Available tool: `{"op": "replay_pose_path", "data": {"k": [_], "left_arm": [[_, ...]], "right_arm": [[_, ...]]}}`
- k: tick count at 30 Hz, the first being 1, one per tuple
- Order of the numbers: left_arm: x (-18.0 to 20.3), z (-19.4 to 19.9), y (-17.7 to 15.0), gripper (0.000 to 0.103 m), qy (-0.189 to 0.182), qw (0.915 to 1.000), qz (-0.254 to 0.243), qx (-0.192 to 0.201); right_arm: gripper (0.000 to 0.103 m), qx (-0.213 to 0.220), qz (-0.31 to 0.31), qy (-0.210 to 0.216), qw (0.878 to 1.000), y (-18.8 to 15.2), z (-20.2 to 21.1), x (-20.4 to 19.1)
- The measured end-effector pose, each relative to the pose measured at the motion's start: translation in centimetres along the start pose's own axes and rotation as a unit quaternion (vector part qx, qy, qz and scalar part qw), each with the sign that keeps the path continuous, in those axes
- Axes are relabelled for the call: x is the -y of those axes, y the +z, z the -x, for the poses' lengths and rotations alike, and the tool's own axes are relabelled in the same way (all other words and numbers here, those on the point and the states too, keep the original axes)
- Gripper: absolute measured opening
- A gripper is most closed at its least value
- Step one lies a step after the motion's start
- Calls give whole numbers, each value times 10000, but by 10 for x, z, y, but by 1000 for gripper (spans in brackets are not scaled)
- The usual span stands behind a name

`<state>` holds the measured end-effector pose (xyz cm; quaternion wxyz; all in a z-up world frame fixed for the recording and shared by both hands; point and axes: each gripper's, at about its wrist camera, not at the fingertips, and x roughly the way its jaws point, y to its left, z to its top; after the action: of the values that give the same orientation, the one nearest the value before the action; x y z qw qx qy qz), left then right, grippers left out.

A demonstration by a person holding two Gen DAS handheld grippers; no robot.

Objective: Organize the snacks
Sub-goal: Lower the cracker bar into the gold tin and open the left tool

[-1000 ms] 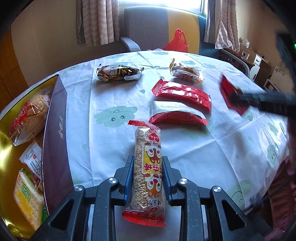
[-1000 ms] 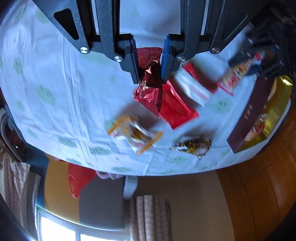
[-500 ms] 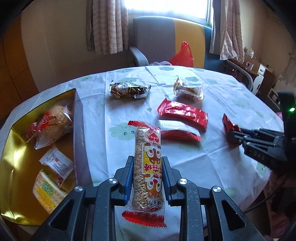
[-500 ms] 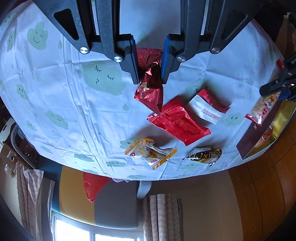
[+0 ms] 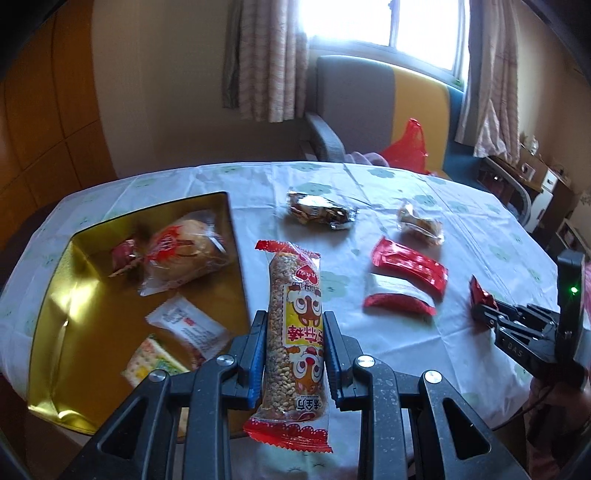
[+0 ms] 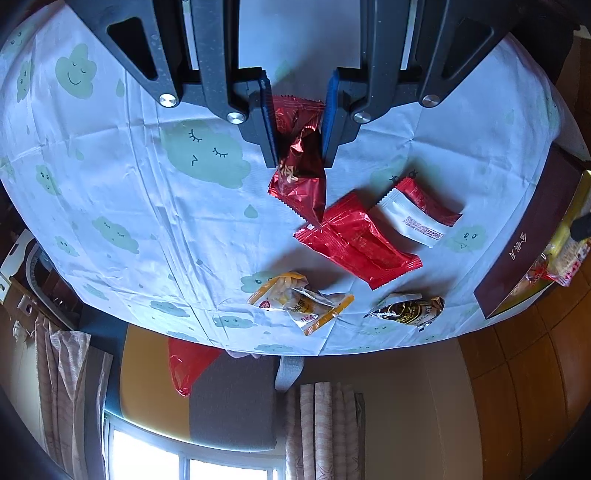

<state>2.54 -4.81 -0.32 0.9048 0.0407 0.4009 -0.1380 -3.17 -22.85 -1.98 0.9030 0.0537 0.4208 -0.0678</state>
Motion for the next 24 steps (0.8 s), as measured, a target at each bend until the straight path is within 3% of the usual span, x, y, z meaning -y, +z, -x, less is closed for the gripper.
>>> {"op": "replay_pose_path", "data": {"k": [15,24], "left_arm": [[-83,3,-13,28,694,9940,843,-111],[-163,-12,-5,28,759,9761,1999,-394]], "right_arm": [[22,12,94,-108,9999,0,-1,-4],[22,1,136,-137,9998,0,-2,-5]]}}
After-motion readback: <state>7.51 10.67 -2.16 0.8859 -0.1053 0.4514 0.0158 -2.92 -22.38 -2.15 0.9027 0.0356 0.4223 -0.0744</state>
